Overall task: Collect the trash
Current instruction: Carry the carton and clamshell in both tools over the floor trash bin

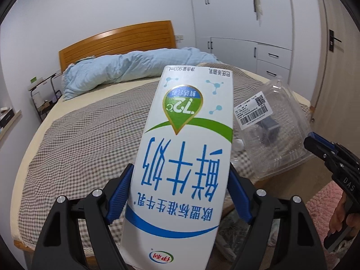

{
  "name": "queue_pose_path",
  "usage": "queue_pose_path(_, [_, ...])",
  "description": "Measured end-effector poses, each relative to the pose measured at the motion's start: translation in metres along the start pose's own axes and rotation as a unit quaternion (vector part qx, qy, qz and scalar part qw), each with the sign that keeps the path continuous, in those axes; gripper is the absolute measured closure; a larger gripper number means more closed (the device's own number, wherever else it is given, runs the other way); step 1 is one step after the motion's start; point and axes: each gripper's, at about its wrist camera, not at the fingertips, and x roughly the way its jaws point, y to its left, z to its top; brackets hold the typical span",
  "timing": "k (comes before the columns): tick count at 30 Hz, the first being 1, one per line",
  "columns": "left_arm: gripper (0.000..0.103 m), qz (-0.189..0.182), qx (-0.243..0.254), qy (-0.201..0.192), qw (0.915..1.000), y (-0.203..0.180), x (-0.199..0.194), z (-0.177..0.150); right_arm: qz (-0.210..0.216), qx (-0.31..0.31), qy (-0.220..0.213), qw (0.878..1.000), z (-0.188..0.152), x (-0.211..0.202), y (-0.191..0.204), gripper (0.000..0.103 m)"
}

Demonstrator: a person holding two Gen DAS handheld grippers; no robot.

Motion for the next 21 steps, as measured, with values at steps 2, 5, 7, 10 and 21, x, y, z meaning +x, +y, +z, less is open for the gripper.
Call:
queue_pose_path(2, [0.027, -0.007, 0.005, 0.000, 1.0000, -0.012, -0.002, -0.001, -0.005, -0.003, 0.003, 1.000, -0.004, -0.008, -0.005, 0.080])
queue_pose_path(5, [0.027, -0.016, 0.016, -0.002, 0.9997, -0.031, -0.006, -0.005, -0.012, -0.003, 0.011, 1.000, -0.010, -0.023, -0.017, 0.080])
queue_pose_path(7, [0.027, -0.024, 0.022, -0.002, 0.9995, -0.042, -0.008, -0.008, -0.018, -0.002, 0.015, 1.000, -0.015, -0.035, -0.026, 0.080])
queue_pose_path(10, [0.027, -0.034, 0.033, 0.001, 0.9989, -0.059, -0.009, -0.014, -0.028, 0.000, 0.023, 0.999, -0.024, -0.051, -0.039, 0.080])
queue_pose_path(21, [0.027, -0.067, 0.059, 0.022, 0.9958, -0.112, -0.005, -0.041, -0.058, 0.003, 0.061, 0.996, -0.058, -0.083, -0.070, 0.080])
